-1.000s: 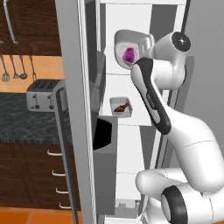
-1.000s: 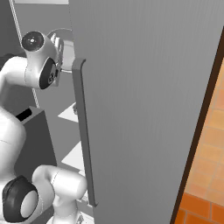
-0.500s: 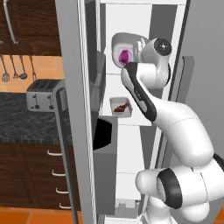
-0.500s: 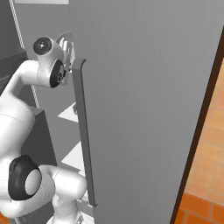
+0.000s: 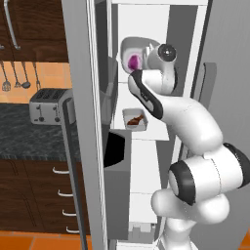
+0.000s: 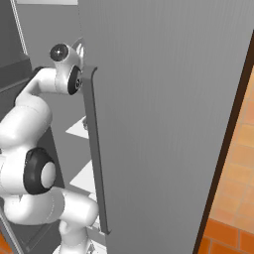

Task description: Take the meat container that has the chicken drumstick and place it on the second highest rack of the freezer. Then take the vegetable container that has the mushroom and onion and place it on the highest rack of the freezer.

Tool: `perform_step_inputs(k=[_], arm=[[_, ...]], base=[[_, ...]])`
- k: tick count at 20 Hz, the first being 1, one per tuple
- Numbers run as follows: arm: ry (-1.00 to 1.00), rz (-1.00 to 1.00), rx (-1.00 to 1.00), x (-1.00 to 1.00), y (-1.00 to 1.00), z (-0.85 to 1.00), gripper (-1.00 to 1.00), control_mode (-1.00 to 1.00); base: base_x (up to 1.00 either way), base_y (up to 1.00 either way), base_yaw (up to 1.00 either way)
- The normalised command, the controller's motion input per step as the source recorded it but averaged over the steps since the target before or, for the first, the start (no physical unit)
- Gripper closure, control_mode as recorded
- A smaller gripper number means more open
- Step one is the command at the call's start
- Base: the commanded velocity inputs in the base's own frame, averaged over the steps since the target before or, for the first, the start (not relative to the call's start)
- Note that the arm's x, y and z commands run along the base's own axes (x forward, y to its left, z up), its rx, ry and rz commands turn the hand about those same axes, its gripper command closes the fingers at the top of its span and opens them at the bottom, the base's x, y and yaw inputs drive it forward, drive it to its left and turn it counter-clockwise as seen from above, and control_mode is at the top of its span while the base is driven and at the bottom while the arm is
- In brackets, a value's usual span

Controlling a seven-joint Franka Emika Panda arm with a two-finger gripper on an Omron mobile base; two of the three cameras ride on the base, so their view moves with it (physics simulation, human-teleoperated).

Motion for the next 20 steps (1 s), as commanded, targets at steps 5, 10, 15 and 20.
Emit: perform_step_inputs(k=[5,10,15,20], arm=[[0.0,-0.03,0.0,0.61,0.0,-0.02,-1.0,-1.0],[0.0,-0.01,0.0,0.13,-0.03,0.0,-1.0,-1.0],[-0.18,0.0,0.0,-0.34,-0.09,0.2,-1.0,-1.0],[-0.26,0.0,0.0,-0.9,-0.15,0.28,-1.0,-1.0]], base=[[0.0,0.0,0.0],[0.0,0.0,0.0],[0.0,0.0,0.0],[0.0,0.0,0.0]])
